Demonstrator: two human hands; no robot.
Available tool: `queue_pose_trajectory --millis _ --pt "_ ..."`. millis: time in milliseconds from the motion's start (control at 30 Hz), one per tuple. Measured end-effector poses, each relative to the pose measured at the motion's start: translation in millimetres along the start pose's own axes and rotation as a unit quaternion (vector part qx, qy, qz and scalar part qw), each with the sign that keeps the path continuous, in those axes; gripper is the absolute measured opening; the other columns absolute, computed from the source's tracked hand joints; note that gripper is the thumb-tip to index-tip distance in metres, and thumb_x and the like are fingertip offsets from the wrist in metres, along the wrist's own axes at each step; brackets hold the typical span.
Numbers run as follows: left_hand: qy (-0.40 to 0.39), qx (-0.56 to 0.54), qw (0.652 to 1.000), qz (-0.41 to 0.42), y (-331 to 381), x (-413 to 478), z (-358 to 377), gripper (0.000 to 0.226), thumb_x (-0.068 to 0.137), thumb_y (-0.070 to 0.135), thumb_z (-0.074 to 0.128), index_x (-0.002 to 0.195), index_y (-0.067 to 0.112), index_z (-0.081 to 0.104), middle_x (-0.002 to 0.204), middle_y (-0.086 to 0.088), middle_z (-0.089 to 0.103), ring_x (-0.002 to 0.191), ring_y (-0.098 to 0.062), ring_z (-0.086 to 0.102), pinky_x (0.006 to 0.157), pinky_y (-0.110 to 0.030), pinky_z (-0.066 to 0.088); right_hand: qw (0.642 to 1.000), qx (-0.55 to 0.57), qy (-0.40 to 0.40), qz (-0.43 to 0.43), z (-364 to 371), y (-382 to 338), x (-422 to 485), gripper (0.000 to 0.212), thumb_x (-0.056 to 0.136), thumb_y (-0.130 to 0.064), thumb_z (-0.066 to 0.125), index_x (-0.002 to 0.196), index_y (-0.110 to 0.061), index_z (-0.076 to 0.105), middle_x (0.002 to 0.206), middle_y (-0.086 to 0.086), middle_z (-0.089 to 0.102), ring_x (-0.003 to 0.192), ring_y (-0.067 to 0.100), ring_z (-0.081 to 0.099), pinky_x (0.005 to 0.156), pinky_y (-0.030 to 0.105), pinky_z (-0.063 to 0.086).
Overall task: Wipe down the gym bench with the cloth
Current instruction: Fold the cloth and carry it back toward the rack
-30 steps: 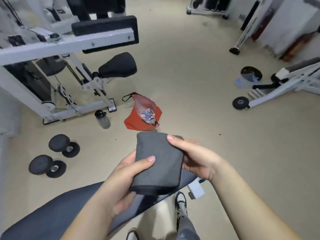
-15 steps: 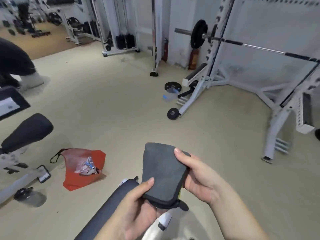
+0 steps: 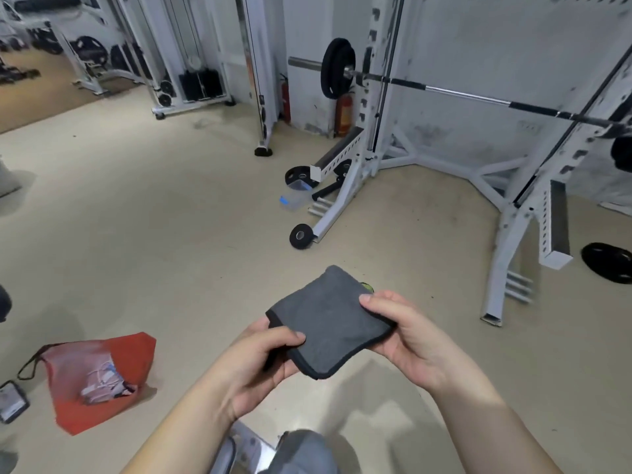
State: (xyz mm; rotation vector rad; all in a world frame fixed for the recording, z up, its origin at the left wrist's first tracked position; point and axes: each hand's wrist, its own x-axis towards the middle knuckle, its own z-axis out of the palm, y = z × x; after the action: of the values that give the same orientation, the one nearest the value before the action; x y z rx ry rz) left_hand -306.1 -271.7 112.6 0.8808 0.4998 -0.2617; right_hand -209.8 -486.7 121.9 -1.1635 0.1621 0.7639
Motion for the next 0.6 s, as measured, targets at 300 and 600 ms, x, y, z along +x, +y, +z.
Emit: queue_pose_trajectory --millis 300,600 --pt "0.091 0.029 0.994 0.054 104.2 145.0 -38.7 0.046 0.073 0.000 0.078 0.119 -0.001 0.072 0.120 -0.025 0.072 0.114 -0.040 0.068 0.107 -0.049 0.049 0.989 -0.133 -0.042 0.051 29.4 -64.7 166.9 0.031 0.096 -0.022 0.068 0.125 -0.011 0.070 0.120 0.009 0.076 0.115 0.027 0.072 0.106 0.051 0.052" --pt "0.068 -0.043 0.996 0.025 258.5 303.1 -82.7 0.033 0.090 -0.003 0.061 0.122 -0.008 0.068 0.125 -0.027 0.069 0.113 -0.036 0.069 0.097 -0.045 0.059 0.981 -0.181 0.024 0.061 101.6 -165.8 386.3 0.007 0.092 -0.010 0.068 0.099 -0.013 0.069 0.086 0.003 0.074 0.075 0.016 0.068 0.066 0.034 0.059"
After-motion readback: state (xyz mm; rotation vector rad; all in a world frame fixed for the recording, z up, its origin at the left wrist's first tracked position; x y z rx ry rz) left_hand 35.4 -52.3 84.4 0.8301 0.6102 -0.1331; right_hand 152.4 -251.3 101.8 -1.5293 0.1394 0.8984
